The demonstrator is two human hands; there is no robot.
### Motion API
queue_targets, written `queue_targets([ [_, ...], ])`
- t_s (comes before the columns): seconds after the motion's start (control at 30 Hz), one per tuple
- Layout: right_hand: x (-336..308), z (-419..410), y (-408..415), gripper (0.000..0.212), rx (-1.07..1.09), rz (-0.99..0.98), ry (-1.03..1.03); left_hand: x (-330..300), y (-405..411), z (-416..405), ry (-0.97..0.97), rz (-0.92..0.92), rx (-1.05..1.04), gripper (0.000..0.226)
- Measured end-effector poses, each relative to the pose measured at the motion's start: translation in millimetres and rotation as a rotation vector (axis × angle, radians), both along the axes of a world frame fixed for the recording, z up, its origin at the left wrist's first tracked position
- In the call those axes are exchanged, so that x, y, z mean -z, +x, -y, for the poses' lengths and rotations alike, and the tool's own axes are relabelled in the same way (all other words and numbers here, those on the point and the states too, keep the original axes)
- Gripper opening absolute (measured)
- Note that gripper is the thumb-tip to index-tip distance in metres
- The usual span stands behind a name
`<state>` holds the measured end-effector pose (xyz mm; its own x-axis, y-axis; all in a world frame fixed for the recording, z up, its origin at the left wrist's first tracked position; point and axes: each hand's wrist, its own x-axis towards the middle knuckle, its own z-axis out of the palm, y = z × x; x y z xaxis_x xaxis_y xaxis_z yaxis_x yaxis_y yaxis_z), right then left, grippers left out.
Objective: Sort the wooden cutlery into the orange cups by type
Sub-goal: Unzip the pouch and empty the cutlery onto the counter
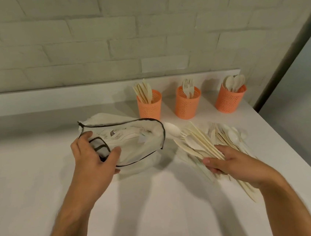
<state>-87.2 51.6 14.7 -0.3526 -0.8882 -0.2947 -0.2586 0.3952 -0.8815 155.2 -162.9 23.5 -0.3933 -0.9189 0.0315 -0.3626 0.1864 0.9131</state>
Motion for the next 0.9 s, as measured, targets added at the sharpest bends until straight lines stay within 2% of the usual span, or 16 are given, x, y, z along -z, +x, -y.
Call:
queue_targets([
  [0.1,3,-8,-7,0.023,0.056,0.005,0.026,0,3,4,-0.002,0.045,-0.042,0.073],
  [0.17,10,-3,-9,0.021,0.158,-0.052,0.033,-1,3,5,0.002,0.035,-0.038,0.065],
  [0.27,28,15,-7,0.017,0.288,-0.283,0.115,-3,1,-2,-0.020,-0.030,-0.006,0.035],
  [0.33,42,25,-6,0.010,0.347,-0.481,0.216,-5,0,-6,-0.043,-0.034,0.004,0.026],
  [0.43,58,32,-5,0.024,0.417,-0.650,0.300,-11,5,-7,-0.096,0.013,0.024,0.036],
  [0.57,43,35,0,0.050,0.372,-0.623,0.459,-26,19,-1,-0.179,0.133,-0.041,0.062],
  [0.67,19,36,11,0.059,0.313,-0.712,0.693,-31,26,15,-0.195,0.172,-0.105,0.052],
  [0.7,10,37,17,0.060,0.322,-0.768,0.678,-31,27,21,-0.183,0.171,-0.116,0.048],
  [0.73,4,40,25,0.060,0.347,-0.796,0.575,-31,28,27,-0.159,0.156,-0.114,0.046],
  [0.77,-1,46,33,0.059,0.370,-0.748,0.414,-32,28,33,-0.118,0.131,-0.098,0.046],
  [0.8,-5,55,44,0.060,0.368,-0.600,0.250,-33,28,39,-0.069,0.090,-0.069,0.047],
  [0.83,-6,66,53,0.061,0.343,-0.380,0.134,-35,27,43,0.001,0.032,-0.029,0.048],
  [0.9,0,92,73,0.061,0.266,0.080,0.026,-34,24,52,0.137,-0.083,0.085,0.057],
])
